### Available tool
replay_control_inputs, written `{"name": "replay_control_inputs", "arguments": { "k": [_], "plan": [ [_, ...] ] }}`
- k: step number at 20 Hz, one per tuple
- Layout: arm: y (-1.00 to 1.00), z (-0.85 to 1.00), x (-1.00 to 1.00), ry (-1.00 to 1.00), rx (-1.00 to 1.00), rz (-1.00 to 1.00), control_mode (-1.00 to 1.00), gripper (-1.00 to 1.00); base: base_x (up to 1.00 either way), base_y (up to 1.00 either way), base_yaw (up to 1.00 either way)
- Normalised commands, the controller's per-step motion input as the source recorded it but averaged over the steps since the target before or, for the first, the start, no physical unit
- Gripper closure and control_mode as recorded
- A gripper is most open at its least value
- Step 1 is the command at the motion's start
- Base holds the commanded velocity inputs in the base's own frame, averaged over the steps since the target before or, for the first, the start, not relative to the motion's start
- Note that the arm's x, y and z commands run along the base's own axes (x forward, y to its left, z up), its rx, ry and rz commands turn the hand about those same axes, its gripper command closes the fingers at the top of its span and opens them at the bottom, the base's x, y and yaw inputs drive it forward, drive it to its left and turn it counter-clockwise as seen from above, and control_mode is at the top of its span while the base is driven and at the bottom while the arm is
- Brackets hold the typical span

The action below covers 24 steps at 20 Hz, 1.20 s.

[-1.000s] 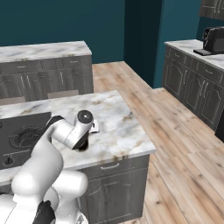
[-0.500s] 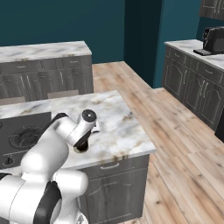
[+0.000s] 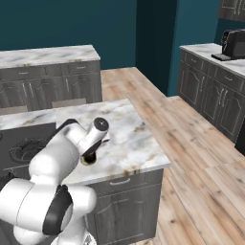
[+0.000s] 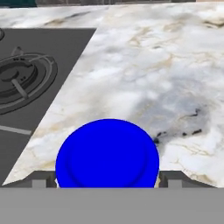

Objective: Move the ketchup and mayonnaise from the cabinet to the dining counter.

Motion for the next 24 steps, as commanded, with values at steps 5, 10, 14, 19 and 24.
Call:
{"name": "replay_control_inputs", "arguments": {
  "k": [5,10,14,19,24],
  "plan": [
    [0.00,-0.48,-0.86,-0.06,-0.04,0.05,-1.00,-1.00,0.00,0.00,0.00],
    [0.03,-0.06,-0.13,-0.07,0.00,0.02,-1.00,-1.00,0.00,0.00,0.00],
    [0.00,0.11,-0.07,-0.07,0.00,0.01,-1.00,-1.00,0.00,0.00,0.00],
    [-0.02,0.45,-0.29,0.00,0.00,0.00,-1.00,-1.00,0.00,0.00,0.00],
    [0.00,0.74,-0.54,0.07,0.00,-0.08,-1.00,-1.00,0.00,0.00,0.00]
  ]
}}
